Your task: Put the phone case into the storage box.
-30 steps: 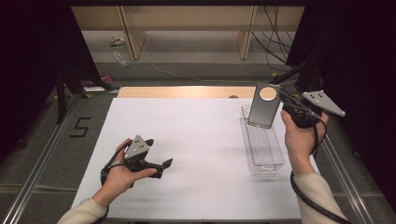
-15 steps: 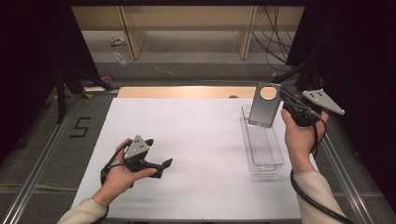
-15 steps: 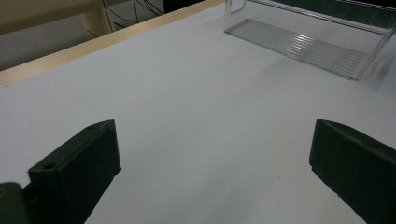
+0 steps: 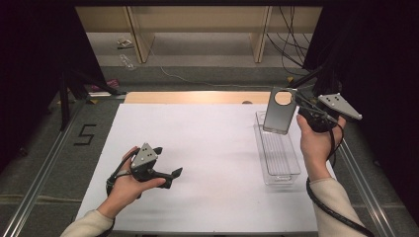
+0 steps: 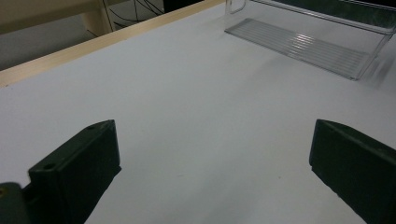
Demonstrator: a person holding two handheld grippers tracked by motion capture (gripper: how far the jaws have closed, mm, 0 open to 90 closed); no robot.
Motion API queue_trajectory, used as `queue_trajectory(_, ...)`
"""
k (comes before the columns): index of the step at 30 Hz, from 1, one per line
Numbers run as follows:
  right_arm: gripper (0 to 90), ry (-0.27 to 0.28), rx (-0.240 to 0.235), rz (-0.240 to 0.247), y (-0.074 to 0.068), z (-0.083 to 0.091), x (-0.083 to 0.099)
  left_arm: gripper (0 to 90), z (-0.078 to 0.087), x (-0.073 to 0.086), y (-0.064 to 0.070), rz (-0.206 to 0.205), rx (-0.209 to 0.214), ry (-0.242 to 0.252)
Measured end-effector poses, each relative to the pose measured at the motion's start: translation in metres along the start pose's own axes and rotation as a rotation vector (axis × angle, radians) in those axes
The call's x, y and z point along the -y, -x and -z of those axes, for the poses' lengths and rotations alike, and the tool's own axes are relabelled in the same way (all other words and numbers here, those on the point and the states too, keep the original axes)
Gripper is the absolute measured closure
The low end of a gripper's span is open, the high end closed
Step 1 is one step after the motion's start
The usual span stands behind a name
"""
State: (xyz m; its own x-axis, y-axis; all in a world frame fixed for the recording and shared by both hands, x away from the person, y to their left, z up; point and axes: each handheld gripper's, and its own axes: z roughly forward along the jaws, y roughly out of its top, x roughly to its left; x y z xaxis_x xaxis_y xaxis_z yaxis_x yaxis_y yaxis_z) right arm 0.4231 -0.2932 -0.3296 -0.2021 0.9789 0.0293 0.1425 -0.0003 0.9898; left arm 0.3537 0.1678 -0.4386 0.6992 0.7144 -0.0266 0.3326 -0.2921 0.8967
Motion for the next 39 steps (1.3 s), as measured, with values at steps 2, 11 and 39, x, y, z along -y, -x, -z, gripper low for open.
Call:
queue_trajectory(2,84.6,0.000,-0.001,0.000,0.000,0.000,0.000,1.3,0.000,0.000,0.000,0.000,0.000,0.000)
queue_trajectory(11,84.6,0.003,-0.001,-0.004,0.002,-0.004,-0.001,1.3,0.000,0.000,0.000,0.001,0.000,0.000)
queue_trajectory(39,84.6,0.000,0.009,-0.003,0.006,-0.011,0.000,1.3,0.000,0.000,0.000,0.000,-0.001,0.000)
